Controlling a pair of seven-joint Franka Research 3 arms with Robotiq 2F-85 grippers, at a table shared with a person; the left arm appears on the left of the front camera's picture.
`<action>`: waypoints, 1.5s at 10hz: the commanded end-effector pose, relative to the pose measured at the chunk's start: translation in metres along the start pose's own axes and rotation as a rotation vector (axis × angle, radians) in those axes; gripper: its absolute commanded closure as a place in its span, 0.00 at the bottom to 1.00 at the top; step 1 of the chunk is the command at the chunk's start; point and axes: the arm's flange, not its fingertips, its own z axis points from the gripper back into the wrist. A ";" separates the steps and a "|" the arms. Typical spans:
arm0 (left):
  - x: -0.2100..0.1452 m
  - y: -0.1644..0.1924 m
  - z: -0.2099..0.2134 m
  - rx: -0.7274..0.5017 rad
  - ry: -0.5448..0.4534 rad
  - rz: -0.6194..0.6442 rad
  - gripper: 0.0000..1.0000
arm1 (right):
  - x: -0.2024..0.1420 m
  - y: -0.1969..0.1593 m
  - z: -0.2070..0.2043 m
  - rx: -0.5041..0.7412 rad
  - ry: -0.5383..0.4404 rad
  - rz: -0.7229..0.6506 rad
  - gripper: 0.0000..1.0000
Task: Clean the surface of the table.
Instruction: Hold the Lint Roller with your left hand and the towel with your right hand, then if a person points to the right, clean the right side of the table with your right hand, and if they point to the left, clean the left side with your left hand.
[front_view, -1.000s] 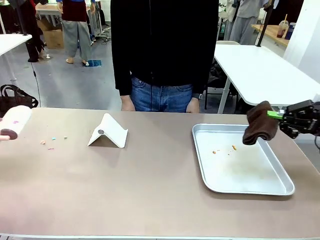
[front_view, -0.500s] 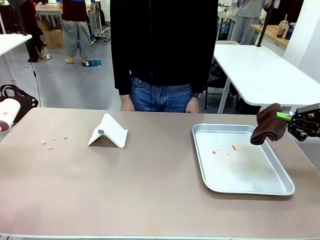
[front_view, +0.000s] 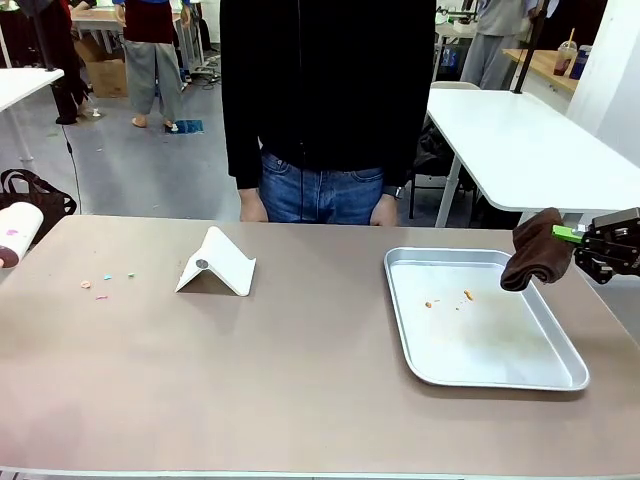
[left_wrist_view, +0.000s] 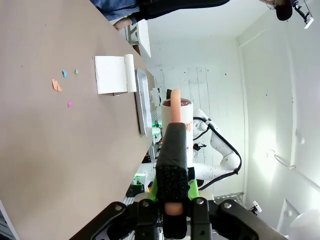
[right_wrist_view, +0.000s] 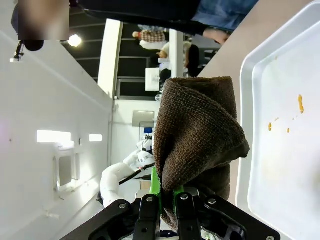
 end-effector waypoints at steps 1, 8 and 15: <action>-0.002 -0.002 0.001 0.003 0.008 -0.013 0.90 | 0.000 0.004 0.001 0.003 0.000 -0.005 1.00; -0.002 -0.002 0.001 0.003 0.008 -0.013 0.90 | 0.000 0.004 0.001 0.003 0.000 -0.005 1.00; -0.002 -0.002 0.001 0.003 0.008 -0.013 0.90 | 0.000 0.004 0.001 0.003 0.000 -0.005 1.00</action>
